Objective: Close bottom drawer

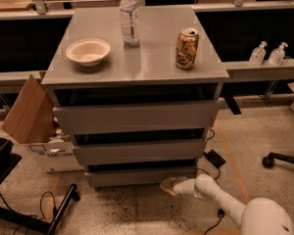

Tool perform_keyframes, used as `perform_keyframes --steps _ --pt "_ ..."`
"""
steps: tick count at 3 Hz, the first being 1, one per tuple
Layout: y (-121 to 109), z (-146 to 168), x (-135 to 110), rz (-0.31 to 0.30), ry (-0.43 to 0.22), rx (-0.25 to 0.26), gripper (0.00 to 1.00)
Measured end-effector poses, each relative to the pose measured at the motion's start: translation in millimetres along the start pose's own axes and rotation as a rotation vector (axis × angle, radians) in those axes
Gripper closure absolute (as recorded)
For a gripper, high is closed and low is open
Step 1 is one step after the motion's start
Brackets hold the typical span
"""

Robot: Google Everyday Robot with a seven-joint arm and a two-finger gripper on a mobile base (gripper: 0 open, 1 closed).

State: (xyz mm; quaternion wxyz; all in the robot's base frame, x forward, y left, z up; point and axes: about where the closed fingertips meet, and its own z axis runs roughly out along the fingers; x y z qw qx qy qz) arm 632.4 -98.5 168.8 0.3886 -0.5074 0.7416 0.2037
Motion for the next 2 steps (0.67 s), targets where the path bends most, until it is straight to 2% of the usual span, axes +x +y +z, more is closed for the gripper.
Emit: perform_keyframes --steps 1,2 --pt "42.4 26.0 -6.3 0.005 -0.045 -0.053 1.00" --pt "37.9 27.3 -2.9 0.006 -0.050 -0.044 1.00"
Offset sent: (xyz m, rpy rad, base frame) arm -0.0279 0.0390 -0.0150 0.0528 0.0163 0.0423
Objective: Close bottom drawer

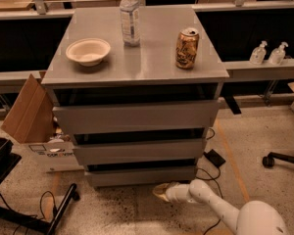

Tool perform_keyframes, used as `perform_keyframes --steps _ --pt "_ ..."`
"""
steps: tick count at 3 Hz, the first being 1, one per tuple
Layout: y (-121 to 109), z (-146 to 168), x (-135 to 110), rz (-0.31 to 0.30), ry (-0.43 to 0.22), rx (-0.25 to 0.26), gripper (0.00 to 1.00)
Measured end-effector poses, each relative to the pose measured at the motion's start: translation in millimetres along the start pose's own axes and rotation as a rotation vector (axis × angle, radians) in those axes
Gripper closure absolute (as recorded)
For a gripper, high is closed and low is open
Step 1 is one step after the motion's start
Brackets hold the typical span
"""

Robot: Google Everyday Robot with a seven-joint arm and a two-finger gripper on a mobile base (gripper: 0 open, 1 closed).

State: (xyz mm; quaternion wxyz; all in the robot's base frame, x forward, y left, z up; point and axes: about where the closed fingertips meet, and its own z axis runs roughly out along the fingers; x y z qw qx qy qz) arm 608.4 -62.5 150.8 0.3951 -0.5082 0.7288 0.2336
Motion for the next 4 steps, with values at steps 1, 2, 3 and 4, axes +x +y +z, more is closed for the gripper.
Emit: perform_keyframes --steps 1,2,3,4 --pt "9.2 -3.5 -4.1 -0.015 0.006 -0.013 1.00" --pt "-0.3 -47.5 7.6 -0.067 0.122 0.023 1.00" --pt "-36.3 -129.4 22.3 -0.124 0.302 0.139 1.00" --pt "-68.7 -174.7 -8.4 -0.199 0.428 0.221 1.00"
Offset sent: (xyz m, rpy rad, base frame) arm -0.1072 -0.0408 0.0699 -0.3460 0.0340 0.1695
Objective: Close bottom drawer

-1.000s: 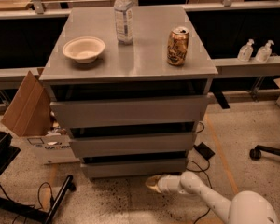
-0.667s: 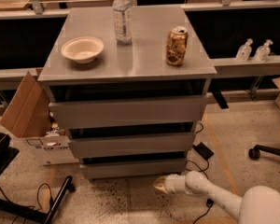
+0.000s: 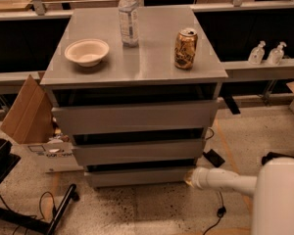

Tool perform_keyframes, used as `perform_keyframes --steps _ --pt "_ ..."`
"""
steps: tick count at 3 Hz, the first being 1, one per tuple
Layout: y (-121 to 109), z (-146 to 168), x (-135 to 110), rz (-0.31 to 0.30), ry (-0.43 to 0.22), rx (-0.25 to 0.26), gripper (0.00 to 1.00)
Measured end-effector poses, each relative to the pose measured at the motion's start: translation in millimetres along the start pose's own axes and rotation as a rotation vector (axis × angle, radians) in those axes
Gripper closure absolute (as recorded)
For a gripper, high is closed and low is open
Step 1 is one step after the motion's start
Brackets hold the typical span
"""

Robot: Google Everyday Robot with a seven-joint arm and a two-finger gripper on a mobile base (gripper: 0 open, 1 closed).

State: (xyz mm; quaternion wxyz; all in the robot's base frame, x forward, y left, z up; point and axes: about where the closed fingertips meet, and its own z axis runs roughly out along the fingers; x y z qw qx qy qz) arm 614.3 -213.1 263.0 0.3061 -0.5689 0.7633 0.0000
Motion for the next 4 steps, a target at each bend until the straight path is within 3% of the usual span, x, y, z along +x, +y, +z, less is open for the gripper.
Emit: perform_keyframes --steps 1,2,3,4 --pt "-54.5 -42.4 -44.3 0.044 0.058 0.108 1.00" --pt "-115.1 -102.0 -85.2 0.086 0.097 0.275 1.00" --pt "-144.3 -137.7 -103.6 0.091 0.112 0.373 1.00" --pt "-144.3 -137.7 -103.6 0.091 0.112 0.373 1.00"
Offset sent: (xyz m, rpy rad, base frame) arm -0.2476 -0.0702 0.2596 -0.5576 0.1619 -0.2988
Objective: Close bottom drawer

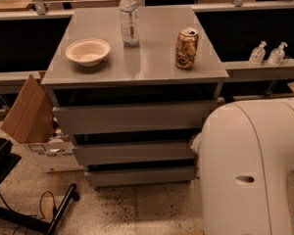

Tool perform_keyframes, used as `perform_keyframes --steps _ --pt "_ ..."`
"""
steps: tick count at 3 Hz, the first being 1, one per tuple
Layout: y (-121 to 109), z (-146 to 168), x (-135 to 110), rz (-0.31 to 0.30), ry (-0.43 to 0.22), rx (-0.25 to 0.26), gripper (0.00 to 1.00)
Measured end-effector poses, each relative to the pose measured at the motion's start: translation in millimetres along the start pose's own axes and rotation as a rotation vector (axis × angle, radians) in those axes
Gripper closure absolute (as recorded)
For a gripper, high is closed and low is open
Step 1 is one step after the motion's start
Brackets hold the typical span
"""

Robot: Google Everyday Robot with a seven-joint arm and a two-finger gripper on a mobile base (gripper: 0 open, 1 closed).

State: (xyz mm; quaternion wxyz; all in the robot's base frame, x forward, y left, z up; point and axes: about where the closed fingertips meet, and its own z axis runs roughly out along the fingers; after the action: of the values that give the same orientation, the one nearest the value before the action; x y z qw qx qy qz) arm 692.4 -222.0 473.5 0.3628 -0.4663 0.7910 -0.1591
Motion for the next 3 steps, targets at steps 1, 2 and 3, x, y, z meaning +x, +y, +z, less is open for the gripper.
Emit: perform_keyframes --steps 1,2,3 --pt "6.6 -10.6 11.3 -0.049 0.002 -0.025 1.00" --pt "3.1 -53.4 37.5 -0.109 0.042 -0.029 1.00" --pt "7.1 -125.3 72.8 -0.152 0.074 -0.062 1.00"
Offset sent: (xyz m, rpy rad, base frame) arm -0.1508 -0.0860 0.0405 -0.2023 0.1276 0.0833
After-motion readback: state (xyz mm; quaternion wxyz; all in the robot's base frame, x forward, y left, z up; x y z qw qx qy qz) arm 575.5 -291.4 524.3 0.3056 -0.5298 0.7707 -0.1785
